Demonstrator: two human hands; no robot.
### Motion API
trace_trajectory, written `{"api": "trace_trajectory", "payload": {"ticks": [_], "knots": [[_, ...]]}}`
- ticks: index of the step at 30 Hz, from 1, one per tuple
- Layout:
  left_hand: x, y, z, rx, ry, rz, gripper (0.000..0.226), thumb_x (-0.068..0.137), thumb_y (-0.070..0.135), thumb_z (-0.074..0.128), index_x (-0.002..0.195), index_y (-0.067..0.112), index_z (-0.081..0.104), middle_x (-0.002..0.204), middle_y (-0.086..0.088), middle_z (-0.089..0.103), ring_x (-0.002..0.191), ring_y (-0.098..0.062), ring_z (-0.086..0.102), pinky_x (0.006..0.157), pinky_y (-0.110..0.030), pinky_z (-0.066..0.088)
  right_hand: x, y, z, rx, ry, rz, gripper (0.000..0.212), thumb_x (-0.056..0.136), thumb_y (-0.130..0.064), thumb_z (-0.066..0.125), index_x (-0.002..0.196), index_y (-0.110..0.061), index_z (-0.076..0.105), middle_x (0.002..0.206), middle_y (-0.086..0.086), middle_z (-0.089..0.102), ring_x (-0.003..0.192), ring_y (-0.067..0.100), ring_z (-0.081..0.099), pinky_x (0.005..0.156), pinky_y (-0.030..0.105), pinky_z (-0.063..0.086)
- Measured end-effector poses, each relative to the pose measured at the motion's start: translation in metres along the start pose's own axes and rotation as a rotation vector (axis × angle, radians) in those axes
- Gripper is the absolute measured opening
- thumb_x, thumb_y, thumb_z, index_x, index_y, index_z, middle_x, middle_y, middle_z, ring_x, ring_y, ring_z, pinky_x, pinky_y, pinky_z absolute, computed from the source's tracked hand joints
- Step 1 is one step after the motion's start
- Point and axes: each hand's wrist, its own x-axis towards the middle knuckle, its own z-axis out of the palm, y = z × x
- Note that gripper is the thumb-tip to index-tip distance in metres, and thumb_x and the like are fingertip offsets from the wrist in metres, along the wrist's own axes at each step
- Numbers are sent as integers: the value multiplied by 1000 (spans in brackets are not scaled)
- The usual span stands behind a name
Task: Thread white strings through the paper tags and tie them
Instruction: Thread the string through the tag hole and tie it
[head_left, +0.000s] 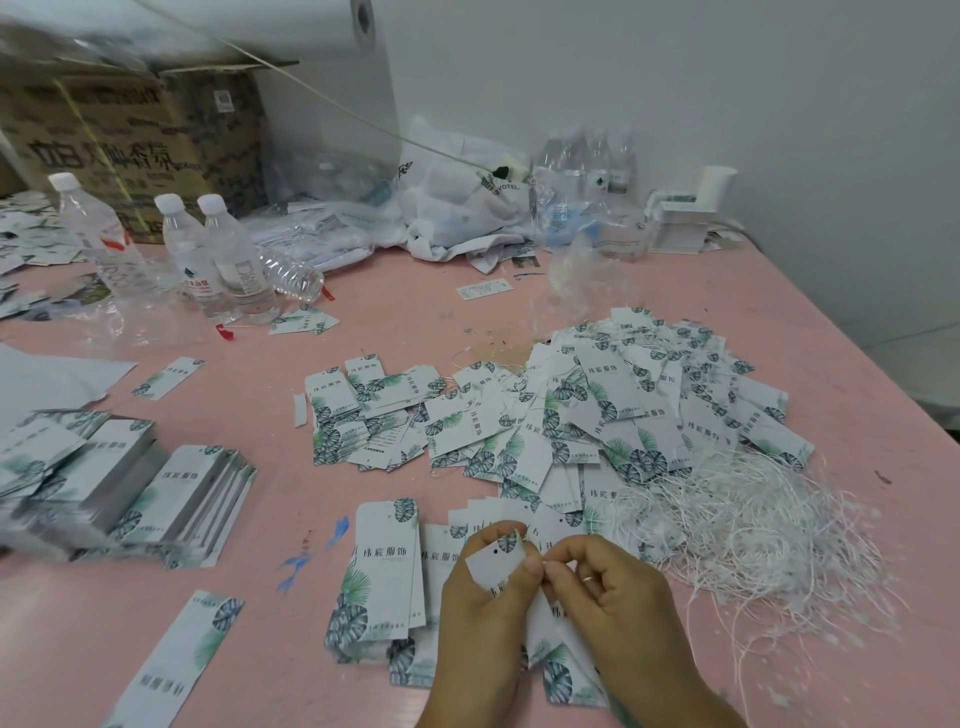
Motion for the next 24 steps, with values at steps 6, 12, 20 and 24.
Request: {"api": "trace_trajectory", "payload": {"ticks": [6,12,20,24], "knots": [[-9,6,3,176,-31,44,9,86,34,58,78,34,58,61,3,64,54,-8,57,51,-19,47,-2,-2,1,82,21,39,16,86,-20,71,85,-36,66,54,-2,52,46,3,51,49,18,45],[-12,11,7,109,-55,136,10,78,15,71,81,6,67,72,-14,73,61,-13,66,54,-22,51,-2,-5,2,19,48,53,21,82,-21,72,86,-40,64,54,-13,47,48,3,43,48,11,35],[-16,8,9,244,-56,266,12,86,25,67,86,30,79,77,-3,76,69,-9,70,61,-19,53,-1,-10,-1,-39,90,33,23,79,-17,76,72,-35,64,53,-11,42,47,4,40,49,14,34],[-16,6,8,354,-69,349,17,94,28,64,92,38,78,85,6,77,79,-6,72,67,-15,53,-1,-12,0,-79,111,-25,24,77,-13,79,74,-33,66,55,-13,45,46,0,41,49,9,34]]}}
